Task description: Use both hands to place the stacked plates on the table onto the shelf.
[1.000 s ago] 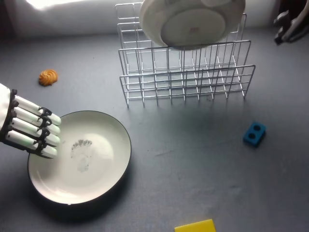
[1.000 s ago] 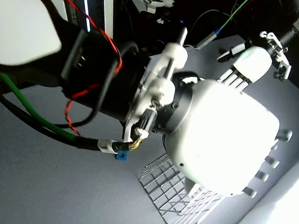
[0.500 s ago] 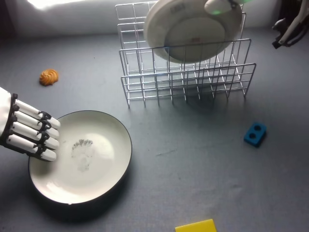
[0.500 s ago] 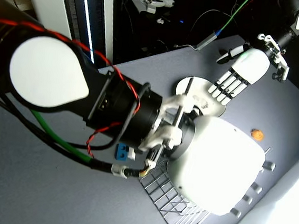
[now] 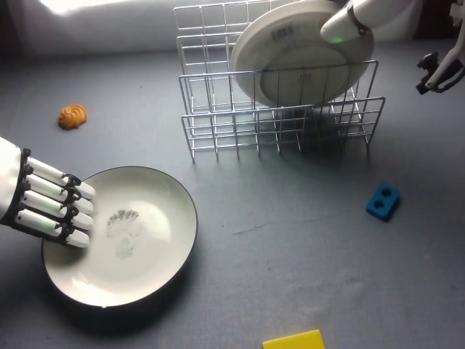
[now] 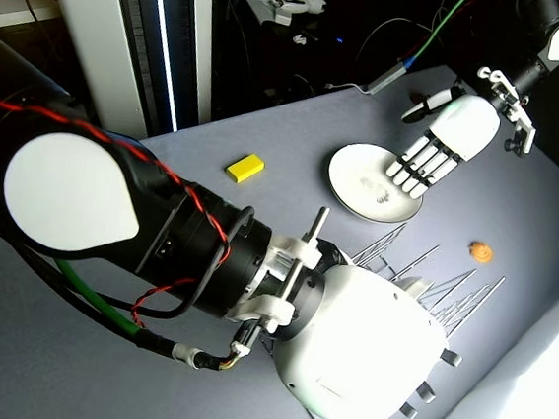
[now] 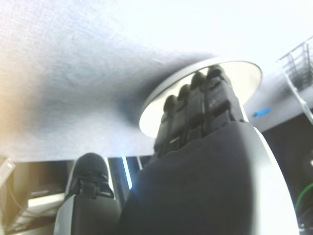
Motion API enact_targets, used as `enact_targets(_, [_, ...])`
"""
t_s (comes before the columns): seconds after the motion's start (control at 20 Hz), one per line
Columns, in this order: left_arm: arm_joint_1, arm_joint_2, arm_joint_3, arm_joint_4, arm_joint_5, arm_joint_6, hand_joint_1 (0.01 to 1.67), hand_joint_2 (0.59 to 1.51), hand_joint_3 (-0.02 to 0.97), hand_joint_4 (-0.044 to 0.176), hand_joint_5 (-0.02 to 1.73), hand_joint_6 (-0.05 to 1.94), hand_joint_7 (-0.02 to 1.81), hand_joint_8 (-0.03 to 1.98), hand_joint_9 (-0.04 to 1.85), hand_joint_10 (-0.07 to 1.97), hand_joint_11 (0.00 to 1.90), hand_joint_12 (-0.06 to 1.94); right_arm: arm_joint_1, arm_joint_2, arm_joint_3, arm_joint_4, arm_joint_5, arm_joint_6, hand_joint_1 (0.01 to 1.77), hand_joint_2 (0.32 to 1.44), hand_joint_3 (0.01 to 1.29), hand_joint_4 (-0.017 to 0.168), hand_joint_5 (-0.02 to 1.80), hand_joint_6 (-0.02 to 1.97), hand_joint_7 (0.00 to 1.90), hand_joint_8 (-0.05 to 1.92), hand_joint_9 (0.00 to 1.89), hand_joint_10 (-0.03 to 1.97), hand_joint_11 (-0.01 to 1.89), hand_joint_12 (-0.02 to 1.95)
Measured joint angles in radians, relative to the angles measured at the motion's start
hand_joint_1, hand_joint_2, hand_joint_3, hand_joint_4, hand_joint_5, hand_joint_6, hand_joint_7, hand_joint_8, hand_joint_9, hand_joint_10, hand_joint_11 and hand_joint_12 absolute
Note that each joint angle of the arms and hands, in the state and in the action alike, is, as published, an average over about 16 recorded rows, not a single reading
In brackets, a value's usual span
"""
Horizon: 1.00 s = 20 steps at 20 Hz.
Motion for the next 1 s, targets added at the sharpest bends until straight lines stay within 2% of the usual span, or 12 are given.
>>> enact_targets(0.35, [-0.008,-0.003,0.006,0.003,0.000,-0.004,0.02,1.170,0.019,0.000,0.02,0.00,0.02,-0.01,0.02,0.01,0.01,-0.02,0.002,0.016,-0.013,0.015,0.019,-0.005,1.15,1.03,0.01,-0.006,0.67,0.52,0.85,0.42,0.87,0.47,0.63,1.06])
enact_targets(0.7, [-0.048,-0.002,0.020,0.012,-0.008,-0.014,0.02,1.172,0.019,0.000,0.02,0.01,0.02,-0.01,0.02,0.01,0.01,0.00,0.054,0.055,-0.083,-0.066,0.035,-0.027,0.95,1.04,0.01,-0.003,0.43,0.12,0.59,0.07,0.63,0.06,0.28,1.05])
enact_targets(0.8, [-0.057,-0.001,0.024,0.014,-0.011,-0.017,0.02,1.174,0.019,0.001,0.02,0.01,0.02,0.00,0.02,0.01,0.01,0.00,0.074,0.069,-0.122,-0.121,0.040,-0.054,0.92,1.03,0.01,-0.003,0.35,0.03,0.49,0.01,0.53,0.02,0.20,0.95])
enact_targets(1.0, [-0.065,0.000,0.032,0.013,-0.014,-0.020,0.02,1.177,0.019,0.001,0.02,0.01,0.02,0.00,0.02,0.01,0.01,0.00,0.106,0.092,-0.229,-0.230,0.050,-0.159,0.95,0.97,0.01,-0.002,0.22,0.02,0.32,0.02,0.35,0.01,0.11,0.67])
